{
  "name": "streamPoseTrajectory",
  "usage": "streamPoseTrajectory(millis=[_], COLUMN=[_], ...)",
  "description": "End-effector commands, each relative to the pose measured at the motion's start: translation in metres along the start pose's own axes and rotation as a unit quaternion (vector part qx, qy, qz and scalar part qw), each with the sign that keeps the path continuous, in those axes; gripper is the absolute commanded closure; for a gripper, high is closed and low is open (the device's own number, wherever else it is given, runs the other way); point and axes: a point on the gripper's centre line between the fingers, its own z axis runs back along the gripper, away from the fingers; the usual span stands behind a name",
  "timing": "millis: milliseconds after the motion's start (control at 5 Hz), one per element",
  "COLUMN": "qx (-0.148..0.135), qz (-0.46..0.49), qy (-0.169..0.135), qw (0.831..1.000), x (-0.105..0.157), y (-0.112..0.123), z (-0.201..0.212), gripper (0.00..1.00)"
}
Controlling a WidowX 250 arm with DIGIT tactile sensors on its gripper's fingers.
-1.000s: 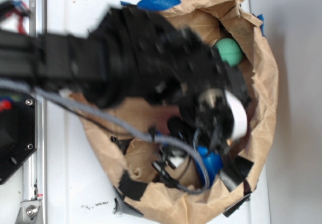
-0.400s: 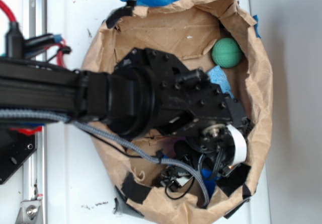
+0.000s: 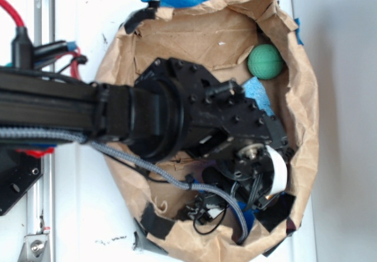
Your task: Grab the blue bottle.
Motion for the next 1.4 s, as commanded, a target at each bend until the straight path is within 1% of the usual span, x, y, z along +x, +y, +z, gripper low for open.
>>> streamPoseTrajectory(millis=[0,200,400,600,800,1000,1200], qx=[0.098,0.091,0.064,0.04,0.056,0.066,0.069], qz=[0.083,0.149,0.189,0.212,0.221,0.229,0.23], qy=[0.034,0.046,0.073,0.063,0.051,0.053,0.051], qw=[0.991,0.983,0.977,0.975,0.972,0.97,0.969], x=[-0.01,-0.023,-0.026,-0.029,-0.029,-0.029,-0.028], y=[0.001,0.009,0.006,-0.004,-0.012,-0.013,-0.013], z=[0.089,0.124,0.137,0.154,0.159,0.16,0.16], gripper=[1.0,1.0,1.0,1.0,1.0,1.0,1.0])
